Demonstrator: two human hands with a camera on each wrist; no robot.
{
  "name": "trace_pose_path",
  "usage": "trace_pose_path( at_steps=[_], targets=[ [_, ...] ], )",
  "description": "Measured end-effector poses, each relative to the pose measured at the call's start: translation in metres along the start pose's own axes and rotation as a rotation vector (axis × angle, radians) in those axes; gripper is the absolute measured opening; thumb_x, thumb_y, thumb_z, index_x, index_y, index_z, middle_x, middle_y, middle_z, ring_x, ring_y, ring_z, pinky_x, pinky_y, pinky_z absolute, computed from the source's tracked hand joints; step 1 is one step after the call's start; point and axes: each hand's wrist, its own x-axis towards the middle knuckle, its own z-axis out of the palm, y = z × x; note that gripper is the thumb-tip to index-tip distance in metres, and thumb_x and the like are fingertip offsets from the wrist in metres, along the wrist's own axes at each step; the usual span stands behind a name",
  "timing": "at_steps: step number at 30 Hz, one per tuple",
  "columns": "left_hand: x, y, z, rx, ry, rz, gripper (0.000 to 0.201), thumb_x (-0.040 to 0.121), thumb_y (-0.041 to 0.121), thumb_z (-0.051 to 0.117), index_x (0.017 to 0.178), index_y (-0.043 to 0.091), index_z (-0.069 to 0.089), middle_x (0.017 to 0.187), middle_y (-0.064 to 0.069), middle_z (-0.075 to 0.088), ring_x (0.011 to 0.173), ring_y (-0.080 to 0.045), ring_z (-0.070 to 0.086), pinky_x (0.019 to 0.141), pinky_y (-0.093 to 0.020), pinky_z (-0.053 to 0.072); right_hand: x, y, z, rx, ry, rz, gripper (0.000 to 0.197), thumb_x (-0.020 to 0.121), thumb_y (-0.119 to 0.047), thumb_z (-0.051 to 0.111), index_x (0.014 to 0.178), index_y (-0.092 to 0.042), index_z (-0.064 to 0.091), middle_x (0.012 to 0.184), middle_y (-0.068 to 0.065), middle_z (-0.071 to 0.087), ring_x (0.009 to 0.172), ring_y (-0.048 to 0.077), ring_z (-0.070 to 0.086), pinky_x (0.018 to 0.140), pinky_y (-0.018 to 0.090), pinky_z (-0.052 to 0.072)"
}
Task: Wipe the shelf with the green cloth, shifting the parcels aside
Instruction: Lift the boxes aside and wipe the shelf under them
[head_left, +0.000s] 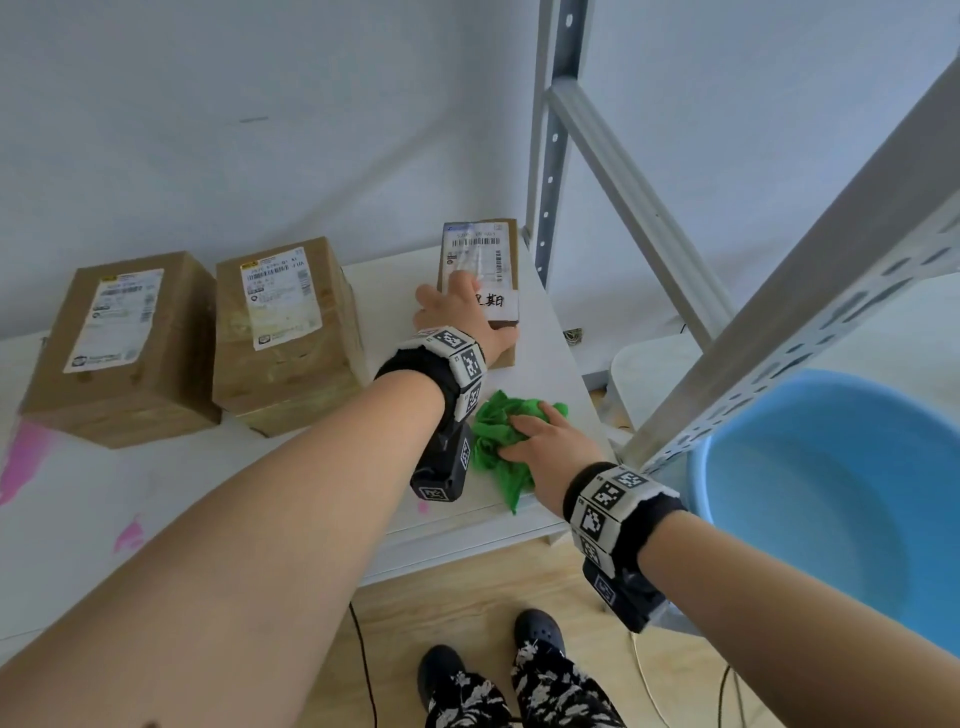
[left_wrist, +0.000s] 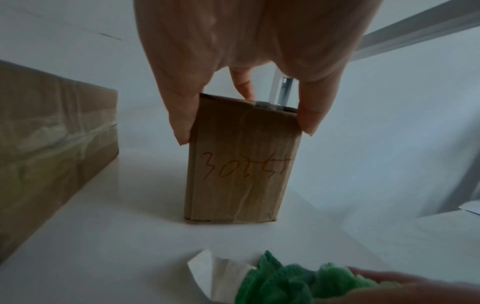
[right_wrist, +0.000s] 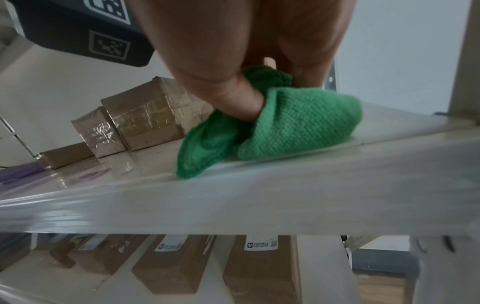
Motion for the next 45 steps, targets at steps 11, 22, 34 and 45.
trace_pose_path(
  at_steps=[11,22,34,45],
  targets=[
    [-0.008,-0.003,-0.007,-0.004,-0.083,0.087,0.062,0.084,0.024,0.061,0.138,0.023,0.031,0.132,-0.015,0.032,0.091,-0.029,0.052,0.092,-0.035,0.049,0.002,0.000,-0.003,-0.009,-0.008,-0.004,0.050,0.095,-0.011,0.046,0.139,-0.034,0.046,0.157,-0.003,0.021,0.149,0.033,0.000,0.117,0.047,0.027],
    [-0.022,-0.036,-0.037,0.015,-0.016,0.097,0.059,0.090,0.028,0.056,0.143,0.017,0.035,0.141,-0.014,0.040,0.126,-0.031,0.047,0.104,-0.036,0.040,0.004,-0.016,0.000,-0.044,-0.013,0.048,0.055,0.092,-0.009,0.047,0.142,-0.033,0.039,0.159,-0.001,0.013,0.147,0.040,-0.003,0.115,0.049,0.032],
    [-0.058,-0.130,-0.086,0.210,0.285,-0.182,0.065,0.088,0.044,0.055,0.141,0.013,0.035,0.144,-0.016,0.034,0.136,-0.033,0.029,0.113,-0.042,0.024,0.021,-0.088,0.015,-0.208,-0.083,-0.316,0.050,0.092,-0.048,0.038,0.135,-0.025,0.052,0.152,0.002,0.029,0.148,0.033,0.004,0.118,0.050,0.023],
    [-0.037,-0.146,-0.076,0.089,0.124,-0.400,0.110,0.064,0.077,0.059,0.147,0.015,0.022,0.146,-0.016,0.026,0.131,-0.039,0.035,0.105,-0.048,0.037,0.040,-0.110,0.014,-0.148,-0.019,-0.164,0.045,0.098,-0.039,0.030,0.129,-0.023,0.058,0.154,0.001,0.026,0.147,0.037,-0.005,0.114,0.051,0.030]
  ],
)
